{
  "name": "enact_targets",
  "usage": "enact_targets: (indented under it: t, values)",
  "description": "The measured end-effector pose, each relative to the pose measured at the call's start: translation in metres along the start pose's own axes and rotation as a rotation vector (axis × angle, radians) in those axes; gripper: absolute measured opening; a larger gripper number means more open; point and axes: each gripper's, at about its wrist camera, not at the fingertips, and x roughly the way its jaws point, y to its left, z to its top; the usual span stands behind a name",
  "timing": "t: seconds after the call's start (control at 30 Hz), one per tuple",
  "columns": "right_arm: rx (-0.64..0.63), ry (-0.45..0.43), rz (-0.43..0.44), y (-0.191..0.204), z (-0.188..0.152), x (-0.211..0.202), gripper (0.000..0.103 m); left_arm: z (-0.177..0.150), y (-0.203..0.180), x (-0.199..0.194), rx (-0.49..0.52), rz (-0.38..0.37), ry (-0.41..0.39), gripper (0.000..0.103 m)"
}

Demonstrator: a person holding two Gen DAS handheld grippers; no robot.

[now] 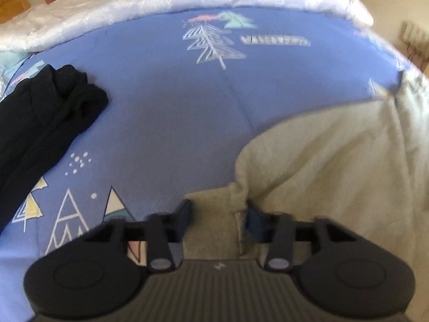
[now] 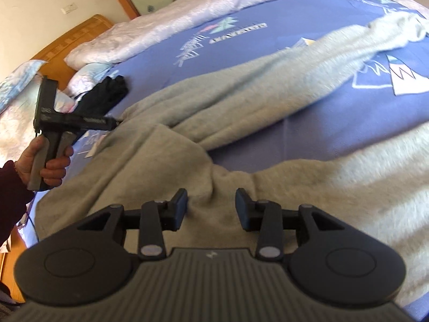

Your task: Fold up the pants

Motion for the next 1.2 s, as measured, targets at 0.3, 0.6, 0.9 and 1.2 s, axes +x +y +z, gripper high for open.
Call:
enact_targets:
  t: [0.3,0.6,0.9,1.2]
  values:
    - [-0.017,-0.009,0.015,-0.006,-0.009,0.002,0.043,0.041,0.060,-0.040,-0.170,0.394,-0.154,0.039]
    - [-0.028,-0.037,0.053,0.002,0.006,-0.012,0.046,-0.029,0.064,-0.086,-0.181,0.233,-0.050,0.063]
    - [-0.154,0.026,0.062,0.028,0.044,0.052,0.044,-0.139,0.098,-0.114,-0.532,-0.207,0.096,0.033]
    - [-0.293,-0.059,0.134,0.064,0.042,-0.005,0.003,-0.171,0.083,-0.183,-0.548,-0.156,-0.057,0.009]
